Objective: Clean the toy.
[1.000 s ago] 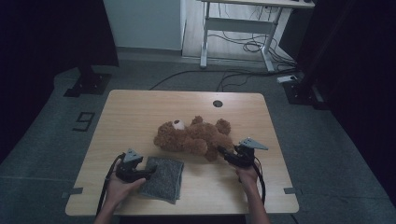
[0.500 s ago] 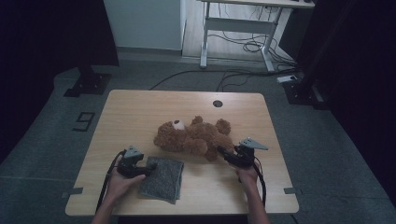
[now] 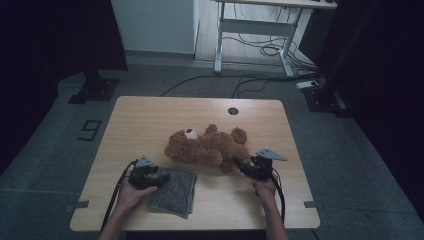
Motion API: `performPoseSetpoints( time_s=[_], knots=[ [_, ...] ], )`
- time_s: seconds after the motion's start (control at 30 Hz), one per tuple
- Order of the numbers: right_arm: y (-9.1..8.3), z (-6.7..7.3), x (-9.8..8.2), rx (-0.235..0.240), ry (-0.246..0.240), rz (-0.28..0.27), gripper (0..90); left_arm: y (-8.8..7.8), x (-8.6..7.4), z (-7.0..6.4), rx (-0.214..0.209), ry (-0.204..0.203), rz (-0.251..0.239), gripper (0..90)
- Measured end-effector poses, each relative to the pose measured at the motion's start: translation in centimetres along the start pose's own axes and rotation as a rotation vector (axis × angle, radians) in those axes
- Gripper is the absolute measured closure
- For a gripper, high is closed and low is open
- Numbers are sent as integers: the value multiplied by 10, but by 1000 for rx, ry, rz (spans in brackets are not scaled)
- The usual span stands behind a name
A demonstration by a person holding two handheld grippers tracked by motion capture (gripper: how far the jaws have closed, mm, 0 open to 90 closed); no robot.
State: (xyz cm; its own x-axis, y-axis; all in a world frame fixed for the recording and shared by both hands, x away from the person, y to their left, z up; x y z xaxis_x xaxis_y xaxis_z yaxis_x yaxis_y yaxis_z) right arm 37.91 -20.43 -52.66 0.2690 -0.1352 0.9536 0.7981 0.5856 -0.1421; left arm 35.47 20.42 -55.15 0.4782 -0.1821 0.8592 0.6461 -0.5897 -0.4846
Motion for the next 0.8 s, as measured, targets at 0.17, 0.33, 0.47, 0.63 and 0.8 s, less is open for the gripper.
performPoseSetpoints(
  time_s=[0.17, 0.33, 0.47, 0.63, 0.8],
  knots=[
    [0, 0, 0, 0, 3, 0, 509, 0, -2, -5, -35, 14, 0, 568],
    [0, -1, -1, -1, 6, 1, 509, -3, -2, -9, -60, 1, -8, 779],
    [0, -1, -2, 2, 7, 2, 514, -9, 1, -13, -76, 4, -37, 801],
    [-2, -1, -2, 9, 8, 4, 541, -23, 7, -17, -107, -22, -97, 806],
    [-7, -1, -2, 34, 0, 10, 567, -40, 14, -23, -134, -34, -167, 810]
  ],
)
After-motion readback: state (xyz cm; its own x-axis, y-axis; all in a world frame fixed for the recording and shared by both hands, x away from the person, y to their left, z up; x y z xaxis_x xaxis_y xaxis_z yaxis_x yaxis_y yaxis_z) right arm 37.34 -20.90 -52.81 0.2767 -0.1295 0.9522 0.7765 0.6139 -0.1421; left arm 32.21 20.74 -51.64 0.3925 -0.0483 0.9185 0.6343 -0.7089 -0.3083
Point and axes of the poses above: each handheld gripper's, and its own axes: y roughly forward along the jaws, x roughly out of its top, z roughly to its left, the point moved 1 cm from there along y, roughly forward along the jaws, and after that the axes turned 14 degrees about -z, right-handed, at the moved point
